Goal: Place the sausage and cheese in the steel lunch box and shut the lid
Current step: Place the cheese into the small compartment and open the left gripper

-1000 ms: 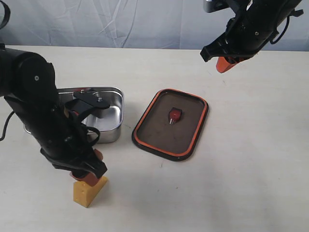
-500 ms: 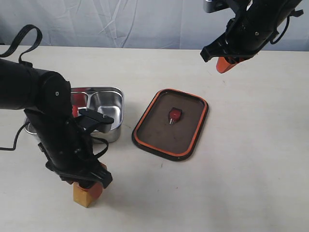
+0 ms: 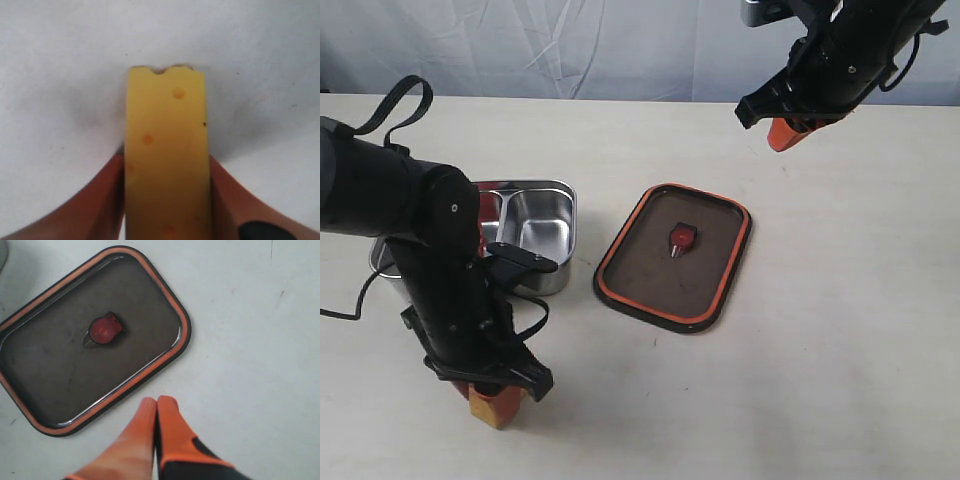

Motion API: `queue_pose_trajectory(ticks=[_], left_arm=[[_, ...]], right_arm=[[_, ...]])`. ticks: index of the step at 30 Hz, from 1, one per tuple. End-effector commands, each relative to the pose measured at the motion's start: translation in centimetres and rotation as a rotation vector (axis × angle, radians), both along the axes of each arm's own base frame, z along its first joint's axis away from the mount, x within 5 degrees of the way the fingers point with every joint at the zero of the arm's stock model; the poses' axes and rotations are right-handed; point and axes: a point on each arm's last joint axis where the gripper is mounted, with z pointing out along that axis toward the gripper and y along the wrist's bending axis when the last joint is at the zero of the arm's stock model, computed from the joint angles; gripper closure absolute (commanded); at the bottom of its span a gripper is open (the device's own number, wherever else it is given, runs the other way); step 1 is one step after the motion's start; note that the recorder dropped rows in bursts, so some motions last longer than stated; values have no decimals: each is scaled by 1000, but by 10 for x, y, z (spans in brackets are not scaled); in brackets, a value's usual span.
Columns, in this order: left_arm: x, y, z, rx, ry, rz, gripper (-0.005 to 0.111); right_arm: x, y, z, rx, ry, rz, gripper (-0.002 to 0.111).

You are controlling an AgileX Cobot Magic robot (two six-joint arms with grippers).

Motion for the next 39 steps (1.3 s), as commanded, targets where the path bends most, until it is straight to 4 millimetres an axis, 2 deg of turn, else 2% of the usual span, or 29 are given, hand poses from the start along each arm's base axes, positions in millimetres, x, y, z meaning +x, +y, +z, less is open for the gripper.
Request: queue_pose_trajectory(ticks=[1,5,6,10,11,12,13,14,16,19,21,26,30,39], left_arm=[[-4,-1,-2,2,29,-26,106],[-6,0,13,-21,1,-33,107],[-6,0,27,-47,-36,-36,107],[-3,-2,63,-111,-142,-47,107],[1,-3,85,-145,-217,-51,107],[2,-3,95,-155,-255,-60,107],[8,-1,114,-148,-342,-63,107],[16,2,125,-109,-419,-54,107],[37,14,138,32,-585,-23,107],[60,22,138,61,-625,-2,107],[76,19,130,17,-639,17,107],[94,6,112,-4,-612,14,107],[104,-2,94,-11,-572,28,107],[110,-7,69,-10,-510,45,106]], right_arm=[[-1,-3,2,-1,-3,1,108],[-2,-3,2,-5,4,6,108],[-2,-3,2,-8,2,7,108],[-2,-3,2,-8,2,7,108],[-2,-3,2,-8,2,7,108],[-2,-3,2,-8,2,7,108],[-2,-3,2,-8,2,7,108],[-2,-3,2,-8,2,7,108],[-2,-3,2,-7,3,7,108],[-2,-3,2,-5,4,6,108],[-2,-3,2,-3,4,6,108],[-3,-1,2,16,17,2,108],[-4,-1,2,20,27,1,108],[-5,-1,1,15,41,4,108]])
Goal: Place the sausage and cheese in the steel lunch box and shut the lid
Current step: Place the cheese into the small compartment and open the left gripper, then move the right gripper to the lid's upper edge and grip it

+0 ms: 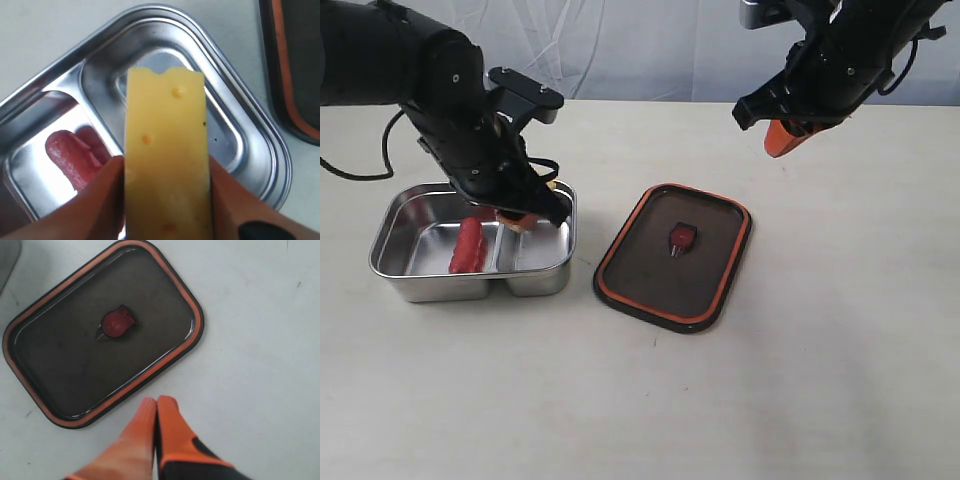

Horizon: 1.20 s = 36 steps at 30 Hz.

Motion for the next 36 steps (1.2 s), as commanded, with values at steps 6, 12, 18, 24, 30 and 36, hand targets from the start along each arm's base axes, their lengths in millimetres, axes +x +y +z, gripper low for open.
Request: queue_pose_trajectory(ticks=[6,12,18,24,30,36], left_arm=[[2,-4,-5,-39,20,17,71],[1,-4,-5,-41,29,21,45],[0,-2,-5,-19,47,17,47],[-1,4,24,-8,-38,22,82],[-16,21,73,-23,-152,26,106],[-38,32,106,-56,-172,49,106]], right_arm=[[-2,-3,2,-3,1,3,108],[-2,-3,2,-3,1,3,108],[-3,-3,1,-4,26,-20,108],[-10,-6,-2,-24,134,-83,108],[-22,-4,-18,-18,283,-104,66],[-25,-5,-46,14,309,-238,46]])
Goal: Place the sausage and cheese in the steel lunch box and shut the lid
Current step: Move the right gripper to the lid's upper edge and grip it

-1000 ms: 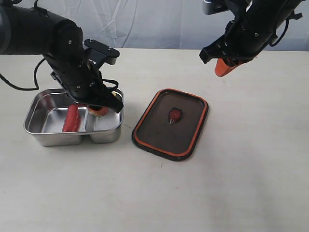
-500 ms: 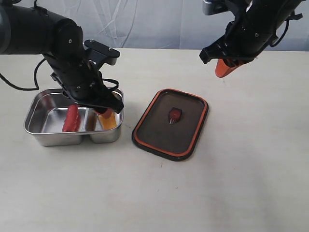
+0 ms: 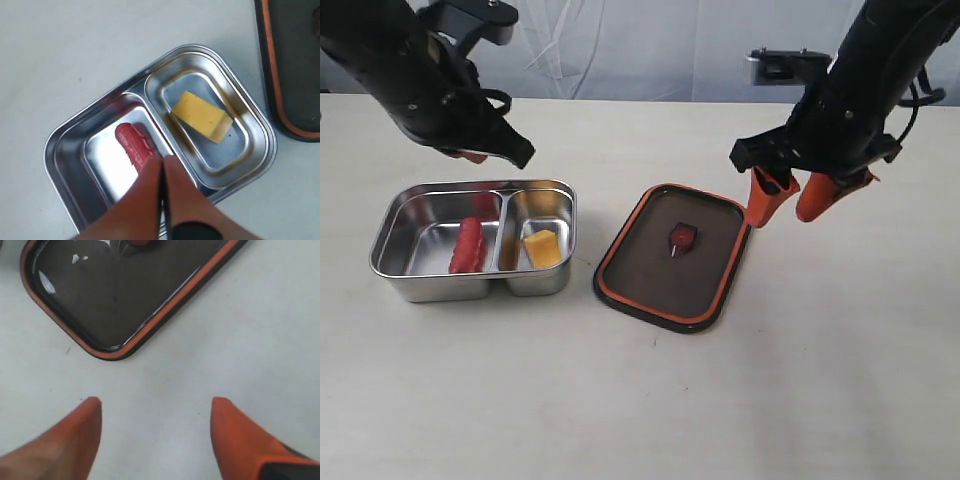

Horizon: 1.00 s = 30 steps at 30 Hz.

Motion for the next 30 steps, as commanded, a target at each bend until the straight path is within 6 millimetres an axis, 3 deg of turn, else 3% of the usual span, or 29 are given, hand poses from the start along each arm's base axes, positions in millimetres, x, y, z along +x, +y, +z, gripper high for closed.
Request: queue_pose_trajectory(ticks=[1,5,8,10,14,17,24,30], left_arm=[[-15,7,26,-40,-33,16,106],[-32,17,39,-37,-57,17,106],[-44,23,36,-19,-39,18,106],[-48,26,31,-11,-27,18,106],[-52,28,31,-4,-23,20,106],[-53,29,31,3,-10,22,106],[-57,31,28,31,47,31,106],[-61,33,30,38,65,36,106]], right_arm=[[4,-1,-18,22,-30,-149,48],[5,1,-31,46,-32,-264,60],[3,17,-45,37,-25,-244,49],[5,26,-57,39,-38,-243,48],[20,22,-81,-69,-92,-278,48],[36,17,-82,-174,-191,-261,48],[62,24,-71,-178,-306,-227,48],[83,31,-76,-209,-332,-208,48]])
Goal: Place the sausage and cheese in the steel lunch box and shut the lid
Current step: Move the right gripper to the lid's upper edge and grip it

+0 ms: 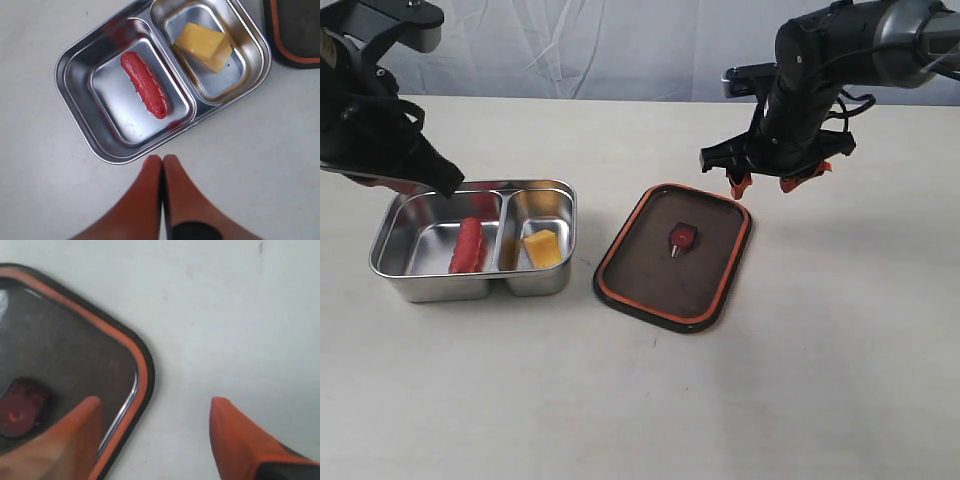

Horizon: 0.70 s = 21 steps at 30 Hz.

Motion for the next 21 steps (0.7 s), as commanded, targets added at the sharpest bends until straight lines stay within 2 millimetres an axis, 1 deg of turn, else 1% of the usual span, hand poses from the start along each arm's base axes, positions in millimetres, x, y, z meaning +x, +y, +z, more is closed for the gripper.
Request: queue_pose_trajectory(ticks=[1,7,13,21], left_arm=[[-5,3,4,2,-7,6,106],[-10,7,13,-16,-34,24,106],[-11,7,14,-15,-36,26,106],[-11,7,14,-19,-42,25,106]], right_arm=[[14,3,-6,-39,-1,6,48],[21,8,-23,-49,51,24,48],[20,8,-33,-59,83,26,48],[20,9,-52,-67,124,21,48]])
